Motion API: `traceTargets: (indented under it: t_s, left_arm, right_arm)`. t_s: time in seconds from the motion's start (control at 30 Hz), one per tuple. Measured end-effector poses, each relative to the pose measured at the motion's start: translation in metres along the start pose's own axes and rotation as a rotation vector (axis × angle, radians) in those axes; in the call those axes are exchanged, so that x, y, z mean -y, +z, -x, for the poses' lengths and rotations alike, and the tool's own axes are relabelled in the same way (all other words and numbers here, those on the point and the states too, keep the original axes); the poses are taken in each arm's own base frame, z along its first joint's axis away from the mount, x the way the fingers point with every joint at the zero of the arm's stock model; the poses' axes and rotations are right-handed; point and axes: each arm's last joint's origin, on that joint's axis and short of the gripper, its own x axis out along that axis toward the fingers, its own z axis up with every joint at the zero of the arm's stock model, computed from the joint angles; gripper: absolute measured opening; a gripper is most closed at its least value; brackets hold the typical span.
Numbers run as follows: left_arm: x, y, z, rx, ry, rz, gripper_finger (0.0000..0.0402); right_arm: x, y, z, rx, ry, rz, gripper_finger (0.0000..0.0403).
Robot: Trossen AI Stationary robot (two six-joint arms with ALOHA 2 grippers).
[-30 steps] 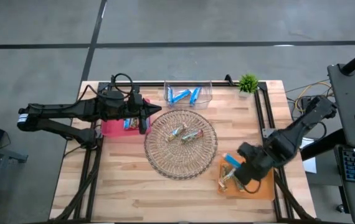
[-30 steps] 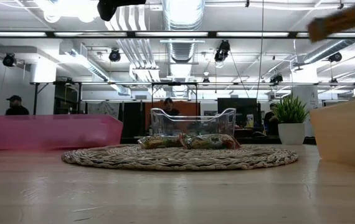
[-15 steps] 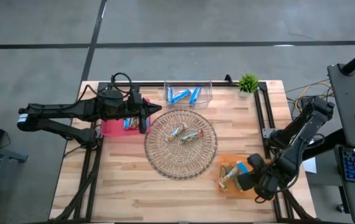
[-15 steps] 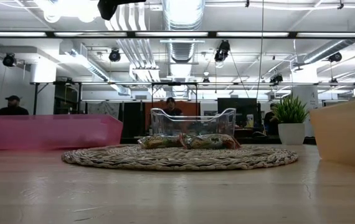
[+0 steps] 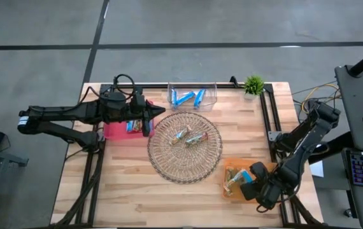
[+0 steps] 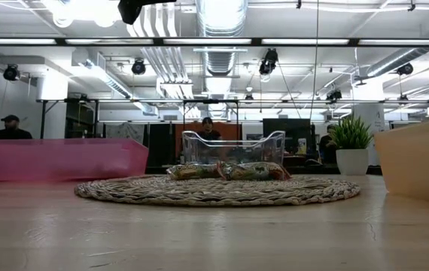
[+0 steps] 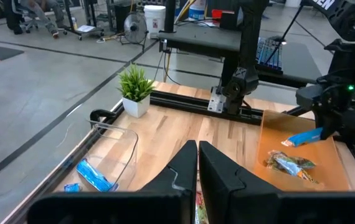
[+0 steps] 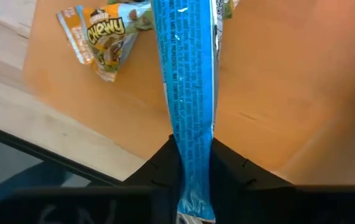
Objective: Pick and place Granola Bars by type
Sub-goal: Put the yellow granola bar into the orange bin
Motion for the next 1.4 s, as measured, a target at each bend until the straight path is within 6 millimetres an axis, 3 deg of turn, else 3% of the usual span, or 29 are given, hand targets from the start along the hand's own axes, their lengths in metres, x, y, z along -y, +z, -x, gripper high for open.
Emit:
traceTargets:
  t_s: [0.33,0.57,0.87,1.4]
  left_arm:
    - [0.000,0.000,0.000,-0.001,0.000,0.005,0.0000]
    - [0.000,0.000,0.000,-0.001,-0.001,0.061,0.0000]
    - [0.000,0.000,0.000,-0.001,-0.001,0.121,0.0000]
    - [0.000,0.000,0.000,-0.002,-0.007,0.108,0.0000]
  right_arm:
    - [0.002,0.000,-0.003,-0.014,-0.021,0.012,0.0145]
    - [0.001,0.001,-0.003,0.018,0.007,0.028,0.0163]
    - [-0.014,0.020,0.018,0.225,0.218,0.119,0.0128]
    - [-0.020,0.076,0.065,0.367,0.320,0.353,0.0018]
